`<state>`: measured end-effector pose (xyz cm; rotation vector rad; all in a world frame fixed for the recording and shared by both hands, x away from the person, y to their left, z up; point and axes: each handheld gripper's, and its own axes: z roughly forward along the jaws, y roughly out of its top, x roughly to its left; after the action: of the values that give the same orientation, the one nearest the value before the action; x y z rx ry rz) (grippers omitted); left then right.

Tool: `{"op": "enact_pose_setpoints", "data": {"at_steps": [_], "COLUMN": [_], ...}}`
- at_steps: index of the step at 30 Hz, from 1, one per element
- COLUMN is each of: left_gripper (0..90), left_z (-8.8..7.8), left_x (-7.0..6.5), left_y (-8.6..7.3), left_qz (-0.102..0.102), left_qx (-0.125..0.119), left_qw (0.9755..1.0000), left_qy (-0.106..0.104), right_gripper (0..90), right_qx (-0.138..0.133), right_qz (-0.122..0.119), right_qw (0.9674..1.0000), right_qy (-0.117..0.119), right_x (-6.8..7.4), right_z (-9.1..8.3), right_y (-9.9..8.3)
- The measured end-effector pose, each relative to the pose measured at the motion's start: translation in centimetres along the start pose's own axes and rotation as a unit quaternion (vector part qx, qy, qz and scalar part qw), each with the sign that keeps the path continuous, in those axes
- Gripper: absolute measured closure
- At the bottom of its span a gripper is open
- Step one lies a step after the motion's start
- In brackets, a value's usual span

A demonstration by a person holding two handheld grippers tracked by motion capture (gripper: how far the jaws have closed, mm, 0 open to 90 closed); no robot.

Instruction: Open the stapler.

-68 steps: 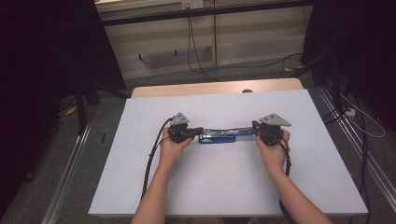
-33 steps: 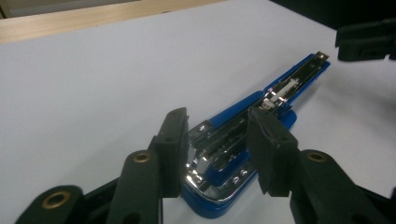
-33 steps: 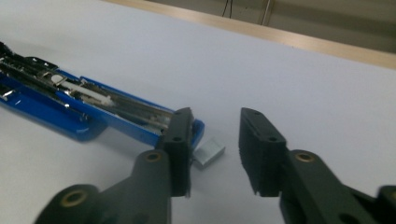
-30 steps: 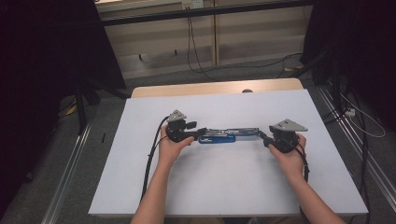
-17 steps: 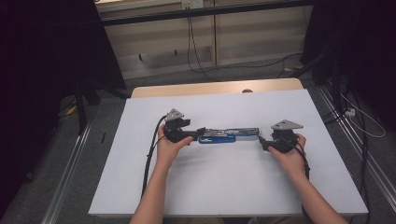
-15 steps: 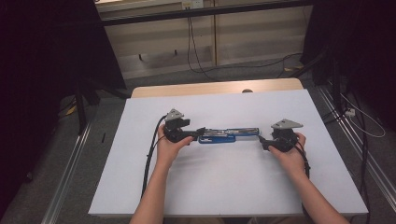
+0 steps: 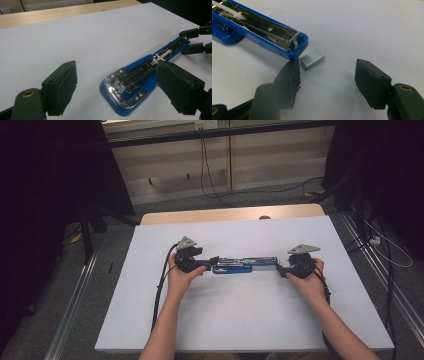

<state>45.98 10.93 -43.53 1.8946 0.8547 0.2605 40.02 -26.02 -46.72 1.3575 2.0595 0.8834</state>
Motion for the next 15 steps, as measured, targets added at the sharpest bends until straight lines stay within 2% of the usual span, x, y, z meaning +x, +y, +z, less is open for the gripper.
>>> {"op": "enact_pose_setpoints", "data": {"at_steps": [5, 7, 12, 15], "left_gripper": [17.5, 17.5, 17.5, 17.5], "left_z": [-0.07, -0.10, -0.12, -0.14], "left_x": [0.01, 0.04, 0.02, 0.05], "left_y": [0.03, 0.04, 0.09, 0.05], "left_qz": [0.000, 0.001, 0.000, -0.002], "left_qx": [-0.002, -0.001, -0.006, -0.004], "left_qw": [1.0000, 1.0000, 1.0000, 1.0000], "left_qy": [0.000, 0.002, 0.002, 0.004], "right_gripper": [42.0, 42.7, 46.8, 48.7], "right_qx": [-0.001, -0.001, -0.003, -0.002], "right_qz": [0.005, 0.014, 0.013, 0.028], "right_qw": [1.0000, 0.9999, 0.9999, 0.9995], "right_qy": [-0.006, -0.008, -0.002, -0.013], "right_x": [-0.23, -0.39, -0.31, -0.57], "right_z": [0.20, 0.30, 0.36, 0.41], "right_y": [0.16, 0.21, 0.28, 0.29]}}
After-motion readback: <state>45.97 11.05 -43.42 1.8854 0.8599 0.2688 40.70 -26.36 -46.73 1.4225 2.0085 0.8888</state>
